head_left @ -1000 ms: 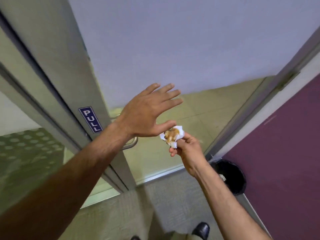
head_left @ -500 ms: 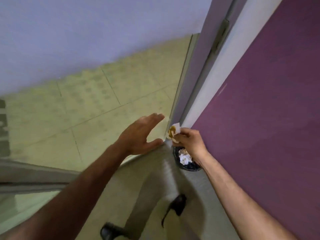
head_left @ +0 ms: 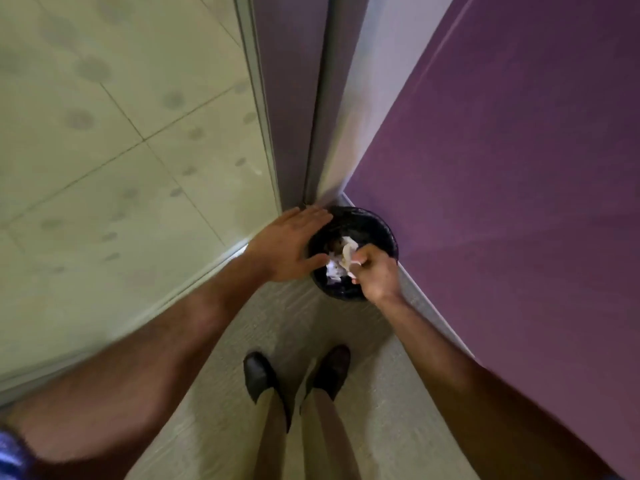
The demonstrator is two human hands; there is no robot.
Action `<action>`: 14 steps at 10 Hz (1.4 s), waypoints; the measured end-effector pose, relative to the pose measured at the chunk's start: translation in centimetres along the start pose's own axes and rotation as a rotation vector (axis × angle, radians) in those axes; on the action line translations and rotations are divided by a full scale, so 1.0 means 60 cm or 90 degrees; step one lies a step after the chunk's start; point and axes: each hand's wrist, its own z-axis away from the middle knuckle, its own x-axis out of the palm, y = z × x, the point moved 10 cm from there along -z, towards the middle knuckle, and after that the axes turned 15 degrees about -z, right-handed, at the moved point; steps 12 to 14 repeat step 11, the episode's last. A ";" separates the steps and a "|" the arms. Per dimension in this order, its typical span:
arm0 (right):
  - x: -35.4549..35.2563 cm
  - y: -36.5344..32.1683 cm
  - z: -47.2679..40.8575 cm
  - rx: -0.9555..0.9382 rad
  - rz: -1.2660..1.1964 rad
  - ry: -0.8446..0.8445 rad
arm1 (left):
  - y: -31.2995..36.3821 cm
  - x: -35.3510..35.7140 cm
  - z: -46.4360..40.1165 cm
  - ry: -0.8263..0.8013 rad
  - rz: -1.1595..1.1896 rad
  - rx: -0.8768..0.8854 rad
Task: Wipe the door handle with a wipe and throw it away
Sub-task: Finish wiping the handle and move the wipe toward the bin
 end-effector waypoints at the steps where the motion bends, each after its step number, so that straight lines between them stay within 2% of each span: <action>1: 0.021 0.110 -0.062 0.042 0.009 0.022 | -0.010 0.131 -0.055 -0.005 0.024 0.007; 2: 0.053 0.212 -0.131 0.071 0.048 0.016 | -0.032 0.262 -0.097 -0.031 0.036 -0.009; 4: 0.105 0.354 -0.236 0.149 0.094 0.015 | -0.072 0.431 -0.120 -0.086 0.045 -0.039; 6: 0.122 0.404 -0.287 0.152 0.081 0.018 | -0.079 0.486 -0.124 -0.089 0.024 -0.026; 7: 0.118 0.409 -0.295 0.131 0.093 0.013 | -0.076 0.482 -0.127 -0.078 0.034 -0.026; 8: 0.125 0.399 -0.297 0.099 0.088 -0.041 | -0.075 0.472 -0.128 -0.077 0.050 -0.026; 9: 0.113 0.387 -0.281 0.115 0.061 -0.028 | -0.076 0.451 -0.120 -0.084 0.045 -0.028; 10: 0.087 0.341 -0.243 0.079 0.021 0.013 | -0.069 0.403 -0.103 -0.081 0.058 -0.035; 11: 0.101 0.229 -0.162 -0.030 -0.050 -0.029 | -0.046 0.290 -0.065 -0.026 0.056 -0.042; 14: 0.101 0.229 -0.162 -0.030 -0.050 -0.029 | -0.046 0.290 -0.065 -0.026 0.056 -0.042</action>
